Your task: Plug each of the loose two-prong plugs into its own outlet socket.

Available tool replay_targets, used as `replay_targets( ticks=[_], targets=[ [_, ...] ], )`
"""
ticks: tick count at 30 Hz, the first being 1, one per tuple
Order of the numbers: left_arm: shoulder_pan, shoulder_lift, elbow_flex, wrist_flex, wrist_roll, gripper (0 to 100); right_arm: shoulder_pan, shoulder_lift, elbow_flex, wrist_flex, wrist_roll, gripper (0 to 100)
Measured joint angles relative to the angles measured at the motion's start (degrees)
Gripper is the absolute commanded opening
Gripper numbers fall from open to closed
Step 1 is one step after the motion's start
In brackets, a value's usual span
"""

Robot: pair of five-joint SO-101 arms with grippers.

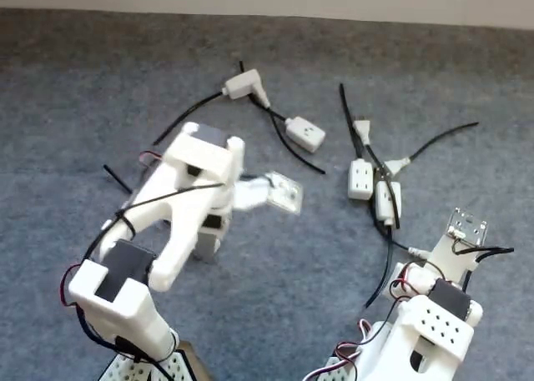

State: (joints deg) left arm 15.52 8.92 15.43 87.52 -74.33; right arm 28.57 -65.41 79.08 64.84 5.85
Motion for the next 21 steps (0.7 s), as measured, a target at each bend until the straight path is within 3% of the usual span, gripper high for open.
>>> replay_targets(
  ticks=[5,13,21],
  targets=[
    [0.6,0.0,0.5,-1.3,-0.2,23,0.0,0.0,0.0,0.0,0.0,0.6],
    [-4.7,7.1,0.5,-10.9,-2.3,22,0.0,0.0,0.0,0.0,0.0,0.6],
    [-5.3,10.6,-2.7,-10.7,-2.5,23,0.0,0.0,0.0,0.0,0.0,0.6]
  ],
)
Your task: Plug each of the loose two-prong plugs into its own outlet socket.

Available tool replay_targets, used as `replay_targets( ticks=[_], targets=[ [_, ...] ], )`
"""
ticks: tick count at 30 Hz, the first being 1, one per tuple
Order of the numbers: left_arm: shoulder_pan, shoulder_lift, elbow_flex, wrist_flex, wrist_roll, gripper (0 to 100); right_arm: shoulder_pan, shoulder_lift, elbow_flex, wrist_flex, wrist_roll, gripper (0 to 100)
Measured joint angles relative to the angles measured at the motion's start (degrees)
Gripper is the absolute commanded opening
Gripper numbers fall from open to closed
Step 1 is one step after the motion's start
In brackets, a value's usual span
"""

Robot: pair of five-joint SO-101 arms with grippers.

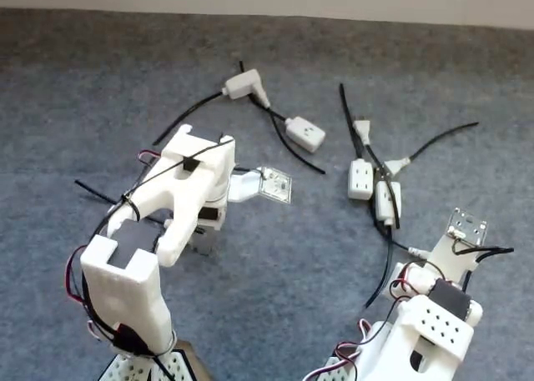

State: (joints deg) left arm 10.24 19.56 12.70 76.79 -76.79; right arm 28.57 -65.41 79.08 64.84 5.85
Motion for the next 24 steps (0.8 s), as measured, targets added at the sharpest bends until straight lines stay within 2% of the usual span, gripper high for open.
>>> replay_targets(
  ticks=[6,9,15,20,24],
  targets=[
    [-0.7,0.2,-1.4,1.5,0.0,25,0.0,0.0,0.0,0.0,0.0,0.6],
    [-1.0,-0.2,-4.3,6.2,0.0,29,0.0,0.0,0.0,0.0,0.0,0.6],
    [-2.4,-2.7,-10.3,12.9,0.0,30,0.0,0.0,0.0,0.0,0.0,0.6],
    [-4.6,-2.7,-10.3,13.2,0.0,30,0.0,0.0,0.0,0.0,0.0,0.6],
    [-5.9,-2.5,-7.7,9.3,-0.1,30,0.0,0.0,0.0,0.0,0.0,0.6]
  ],
)
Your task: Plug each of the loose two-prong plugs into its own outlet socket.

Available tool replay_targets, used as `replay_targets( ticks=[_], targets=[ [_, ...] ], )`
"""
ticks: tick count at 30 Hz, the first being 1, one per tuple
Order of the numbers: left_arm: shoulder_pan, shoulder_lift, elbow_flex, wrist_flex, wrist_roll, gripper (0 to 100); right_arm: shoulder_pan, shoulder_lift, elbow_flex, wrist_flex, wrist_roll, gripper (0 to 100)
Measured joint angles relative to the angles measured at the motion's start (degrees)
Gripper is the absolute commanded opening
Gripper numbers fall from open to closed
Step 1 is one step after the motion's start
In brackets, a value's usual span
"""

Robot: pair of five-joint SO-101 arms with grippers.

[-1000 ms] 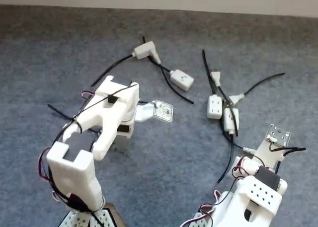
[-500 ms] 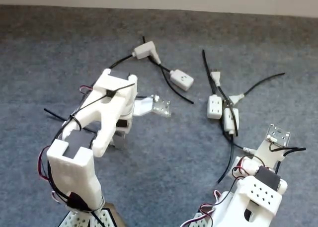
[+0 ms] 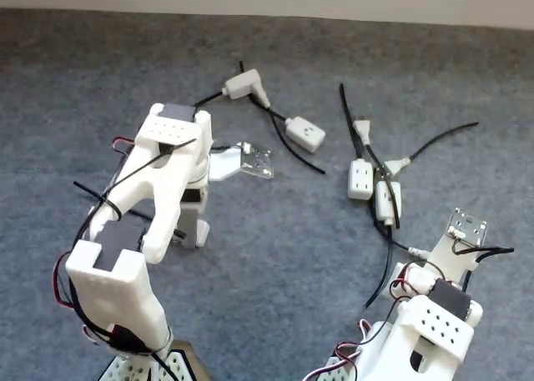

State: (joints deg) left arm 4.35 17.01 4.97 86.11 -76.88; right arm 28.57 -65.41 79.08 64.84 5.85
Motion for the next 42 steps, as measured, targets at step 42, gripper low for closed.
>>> replay_targets(
  ticks=[42],
  targets=[
    [3.3,0.5,-34.8,12.7,3.4,29,0.0,0.0,0.4,-1.3,0.0,0.6]
  ],
)
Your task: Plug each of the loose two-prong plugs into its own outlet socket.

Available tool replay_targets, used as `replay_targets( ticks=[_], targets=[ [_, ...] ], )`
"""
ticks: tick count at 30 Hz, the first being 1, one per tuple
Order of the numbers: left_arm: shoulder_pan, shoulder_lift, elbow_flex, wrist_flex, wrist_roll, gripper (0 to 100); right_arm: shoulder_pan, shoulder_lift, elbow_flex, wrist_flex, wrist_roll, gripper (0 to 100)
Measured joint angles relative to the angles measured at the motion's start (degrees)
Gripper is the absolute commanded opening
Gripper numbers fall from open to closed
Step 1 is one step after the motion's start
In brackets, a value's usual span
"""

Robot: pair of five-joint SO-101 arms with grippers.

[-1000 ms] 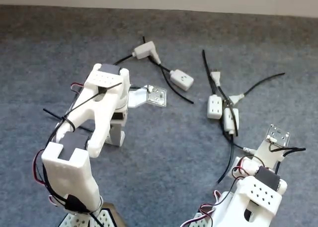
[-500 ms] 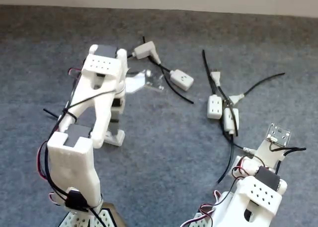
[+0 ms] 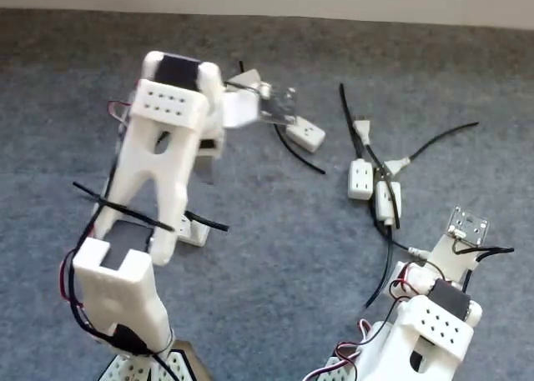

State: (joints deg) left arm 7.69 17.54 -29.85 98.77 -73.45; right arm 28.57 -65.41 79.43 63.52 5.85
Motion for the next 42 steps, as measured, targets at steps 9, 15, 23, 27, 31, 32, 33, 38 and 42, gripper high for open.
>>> replay_targets(
  ticks=[9,15,23,27,31,32,33,38,42],
  targets=[
    [-12.5,0.6,1.6,-0.3,-4.2,29,0.0,0.0,0.0,0.0,0.0,0.6],
    [-12.7,1.1,5.2,1.8,-4.2,29,0.0,0.0,0.0,0.0,0.0,0.6],
    [-9.9,0.6,21.3,1.8,-6.0,29,1.8,0.0,0.0,-0.1,0.0,0.6],
    [-9.9,-1.1,26.6,1.8,-6.1,29,1.8,0.0,0.0,-0.1,0.0,0.6],
    [-8.4,-1.1,30.2,1.4,-6.1,29,1.8,0.0,0.0,-0.1,0.0,0.6],
    [-8.0,-1.1,31.4,0.1,-6.1,29,1.9,0.0,0.0,-0.1,0.0,0.6],
    [-7.5,-1.1,32.6,-1.7,-6.1,28,2.0,0.0,0.0,-0.1,0.0,0.6],
    [-5.4,-1.4,39.3,-12.5,-6.1,27,2.1,0.0,0.0,-0.1,0.0,0.6],
    [-4.9,-3.1,42.8,-18.7,-6.1,27,2.1,0.0,0.0,-0.1,0.0,0.6]
  ],
)
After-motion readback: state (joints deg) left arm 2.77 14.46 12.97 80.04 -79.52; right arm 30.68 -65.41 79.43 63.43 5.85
